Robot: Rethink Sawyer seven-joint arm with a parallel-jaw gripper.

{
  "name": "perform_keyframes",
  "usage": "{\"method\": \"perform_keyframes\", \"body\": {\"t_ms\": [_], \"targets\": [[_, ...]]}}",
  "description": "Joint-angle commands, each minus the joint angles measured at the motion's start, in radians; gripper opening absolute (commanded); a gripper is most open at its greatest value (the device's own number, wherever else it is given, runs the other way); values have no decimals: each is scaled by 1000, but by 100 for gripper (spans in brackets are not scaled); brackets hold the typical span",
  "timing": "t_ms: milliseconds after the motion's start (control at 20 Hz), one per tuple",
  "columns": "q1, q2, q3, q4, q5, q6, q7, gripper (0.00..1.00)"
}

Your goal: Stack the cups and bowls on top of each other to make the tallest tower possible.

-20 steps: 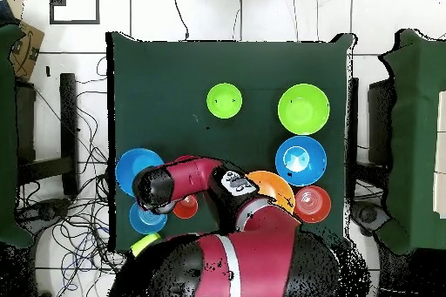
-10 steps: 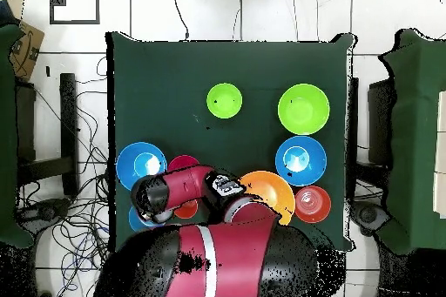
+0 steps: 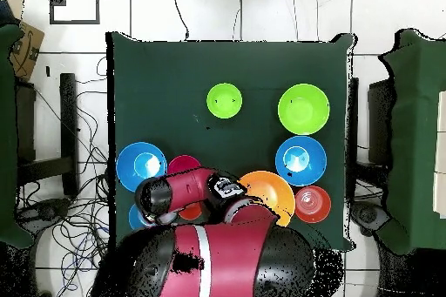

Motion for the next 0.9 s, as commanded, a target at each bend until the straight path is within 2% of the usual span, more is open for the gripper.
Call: {"method": "perform_keyframes", "body": {"t_ms": [50,900], "targets": [[27,46,-14,-17,34,-21,169,100],[41,139,-7,-67,16,-97,169,100]]}}
